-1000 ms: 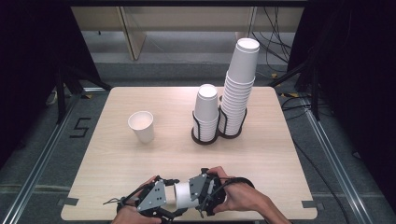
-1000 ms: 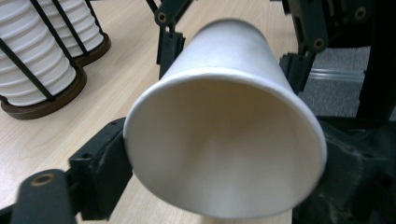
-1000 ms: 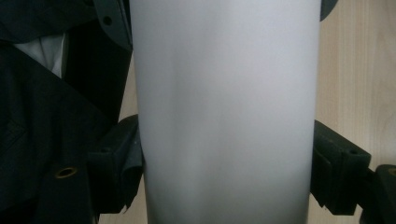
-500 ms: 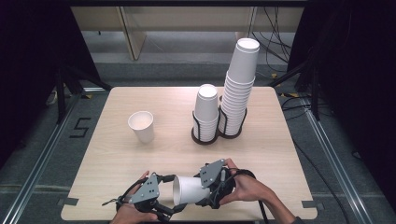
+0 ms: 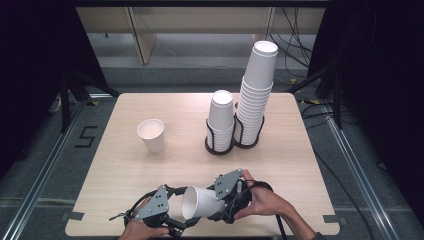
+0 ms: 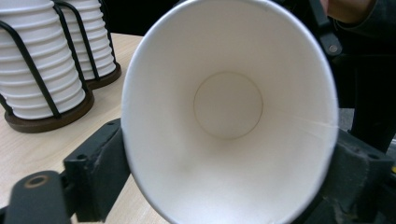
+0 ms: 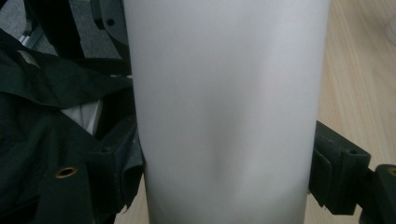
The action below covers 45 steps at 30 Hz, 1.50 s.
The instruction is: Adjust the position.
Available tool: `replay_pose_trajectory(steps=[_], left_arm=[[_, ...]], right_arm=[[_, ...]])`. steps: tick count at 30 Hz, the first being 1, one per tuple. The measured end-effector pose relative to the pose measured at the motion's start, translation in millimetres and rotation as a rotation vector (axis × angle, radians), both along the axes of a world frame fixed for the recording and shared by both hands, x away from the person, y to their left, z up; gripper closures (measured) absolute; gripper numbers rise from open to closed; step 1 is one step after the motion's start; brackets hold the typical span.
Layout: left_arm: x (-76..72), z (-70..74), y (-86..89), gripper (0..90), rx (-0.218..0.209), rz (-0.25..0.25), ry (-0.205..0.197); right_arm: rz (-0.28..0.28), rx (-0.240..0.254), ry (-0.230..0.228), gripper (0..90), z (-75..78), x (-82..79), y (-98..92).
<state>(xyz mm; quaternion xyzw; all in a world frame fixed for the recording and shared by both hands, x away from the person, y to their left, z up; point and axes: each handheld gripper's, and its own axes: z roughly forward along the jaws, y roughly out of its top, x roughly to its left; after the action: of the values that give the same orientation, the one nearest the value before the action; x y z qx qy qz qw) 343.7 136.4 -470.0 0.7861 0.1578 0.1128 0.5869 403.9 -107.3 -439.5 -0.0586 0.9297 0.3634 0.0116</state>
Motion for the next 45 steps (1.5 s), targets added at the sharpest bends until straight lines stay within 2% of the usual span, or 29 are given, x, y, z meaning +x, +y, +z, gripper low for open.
replay_pose_trajectory(steps=[1, 5, 9, 10, 12, 14, 16, 20, 21, 24, 27, 28, 29, 32, 33, 34, 35, 36, 37, 39, 42, 43, 45], left_arm=[[0.3, -0.6, -0.7, 14.0, -0.013, -0.009, -0.006], [-0.2, -0.5, -0.5, 14.9, -0.008, -0.011, -0.013], [-1.1, 1.4, 0.5, 15.6, -0.010, 0.000, -0.008], [-0.4, 0.9, -0.2, 15.6, -0.031, -0.005, -0.004], [-0.4, 2.0, 0.7, 15.6, -0.026, 0.003, -0.004], [-0.3, 3.3, 2.2, 15.8, -0.011, 0.016, -0.005], [0.7, 4.0, 3.7, 15.9, 0.003, 0.025, 0.000], [2.2, 4.9, 5.5, 15.9, 0.009, 0.043, 0.002], [2.1, 5.1, 5.6, 15.9, 0.009, 0.045, 0.011], [1.4, 5.5, 4.5, 15.9, 0.012, 0.046, 0.008], [0.5, 5.5, 3.1, 15.1, 0.013, 0.033, 0.016], [0.9, 4.2, 1.7, 14.1, -0.002, 0.029, 0.011], [0.9, 3.9, 1.8, 12.8, 0.002, 0.031, 0.004], [2.4, 3.0, 4.9, 9.2, -0.052, 0.052, 0.036], [3.3, 2.5, 5.5, 8.6, -0.082, 0.060, 0.044], [3.6, 2.2, 5.8, 8.3, -0.091, 0.065, 0.050], [4.1, 0.7, 4.5, 7.7, -0.125, 0.067, 0.057], [4.6, 0.2, 4.1, 6.9, -0.136, 0.063, 0.058], [3.6, 1.0, 5.0, 6.0, -0.126, 0.072, 0.059], [3.2, 1.4, 4.4, 5.6, -0.159, 0.072, 0.061], [2.1, 2.0, 4.5, 7.2, -0.171, 0.082, 0.052], [2.9, 0.9, 3.0, 8.1, -0.196, 0.074, 0.049], [1.8, 2.3, 3.3, 10.9, -0.186, 0.084, 0.050]], right_arm=[[-0.002, -0.004, 0.007, 23.4, -1.0, -0.3, 0.5], [0.000, -0.023, 0.002, 23.4, -3.3, -1.1, 3.0], [-0.016, -0.017, 0.019, 22.8, -3.5, -1.6, 3.3], [-0.019, -0.013, 0.023, 22.2, -3.9, -1.1, 3.7], [-0.034, -0.011, 0.037, 20.6, -4.2, -0.9, 4.1], [-0.054, -0.021, 0.032, 16.5, -4.4, -1.5, 5.0], [-0.083, -0.029, 0.029, 16.3, -2.7, -2.5, 4.4], [-0.101, -0.058, -0.026, 16.6, 2.9, -6.1, 5.2], [-0.087, -0.054, -0.048, 15.7, 2.6, -5.8, 6.5], [-0.098, -0.075, -0.053, 16.2, 2.5, -9.1, 10.3], [-0.091, -0.100, -0.063, 23.6, -1.2, -11.3, 14.0], [-0.103, -0.106, -0.040, 23.9, -2.4, -13.3, 14.2], [-0.076, -0.100, -0.063, 23.9, -3.4, -11.8, 15.3], [-0.074, -0.043, -0.038, 23.9, -8.3, -8.9, 14.6], [-0.081, -0.018, -0.017, 24.0, -8.5, -8.3, 13.4], [-0.089, 0.028, -0.002, 24.0, -9.5, -6.2, 12.6], [-0.091, 0.058, 0.018, 24.0, -9.3, -6.0, 12.3], [-0.088, 0.099, 0.053, 24.0, -8.3, -6.2, 12.3], [-0.087, 0.111, 0.065, 24.0, -7.6, -6.6, 12.4], [-0.086, 0.142, 0.077, 24.0, -6.0, -7.2, 12.6], [-0.093, 0.160, 0.094, 23.8, -6.0, -7.0, 13.1], [-0.098, 0.162, 0.106, 23.7, -6.8, -6.7, 13.4], [-0.103, 0.170, 0.116, 23.6, -9.1, -6.5, 14.6]])
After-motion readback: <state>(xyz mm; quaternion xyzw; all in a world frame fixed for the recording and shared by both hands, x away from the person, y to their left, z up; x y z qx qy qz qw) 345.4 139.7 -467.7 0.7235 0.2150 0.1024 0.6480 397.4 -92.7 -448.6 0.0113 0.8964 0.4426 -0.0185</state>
